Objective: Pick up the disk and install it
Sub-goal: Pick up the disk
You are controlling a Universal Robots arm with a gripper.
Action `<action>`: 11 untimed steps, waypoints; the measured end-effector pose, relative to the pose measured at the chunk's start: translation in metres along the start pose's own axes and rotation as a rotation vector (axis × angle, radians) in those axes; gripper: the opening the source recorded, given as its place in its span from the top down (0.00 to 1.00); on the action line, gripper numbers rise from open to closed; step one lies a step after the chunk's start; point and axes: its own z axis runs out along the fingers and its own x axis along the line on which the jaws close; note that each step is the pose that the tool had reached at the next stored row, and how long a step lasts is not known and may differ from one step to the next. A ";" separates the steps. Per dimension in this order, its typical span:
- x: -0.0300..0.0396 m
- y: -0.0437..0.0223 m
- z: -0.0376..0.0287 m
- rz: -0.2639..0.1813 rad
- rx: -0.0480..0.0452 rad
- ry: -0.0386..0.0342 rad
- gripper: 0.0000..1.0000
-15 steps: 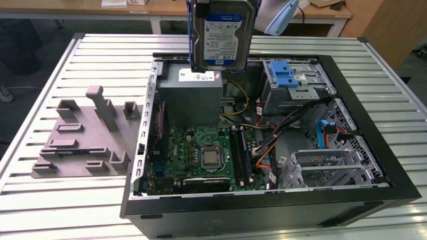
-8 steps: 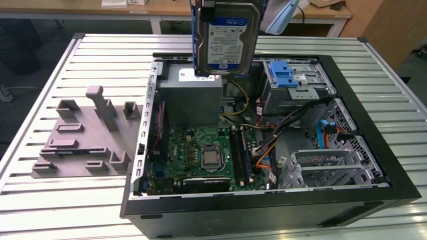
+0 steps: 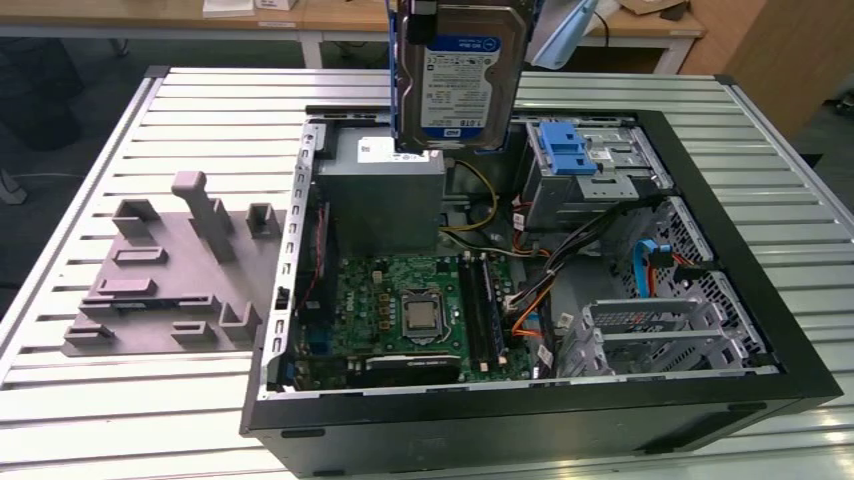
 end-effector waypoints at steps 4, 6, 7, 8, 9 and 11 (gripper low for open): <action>0.0000 -0.0001 0.0000 0.000 0.0000 -0.0001 0.64; 0.0000 -0.0002 0.0000 0.000 0.0000 0.0000 0.64; 0.0000 -0.0002 0.0000 0.000 0.0000 0.0000 0.64; 0.0000 -0.0002 0.0000 0.000 0.0000 0.0000 0.64; 0.0000 -0.0003 0.0000 0.000 0.0000 0.0000 0.64; 0.0000 -0.0003 0.0000 0.000 0.0001 -0.0001 0.64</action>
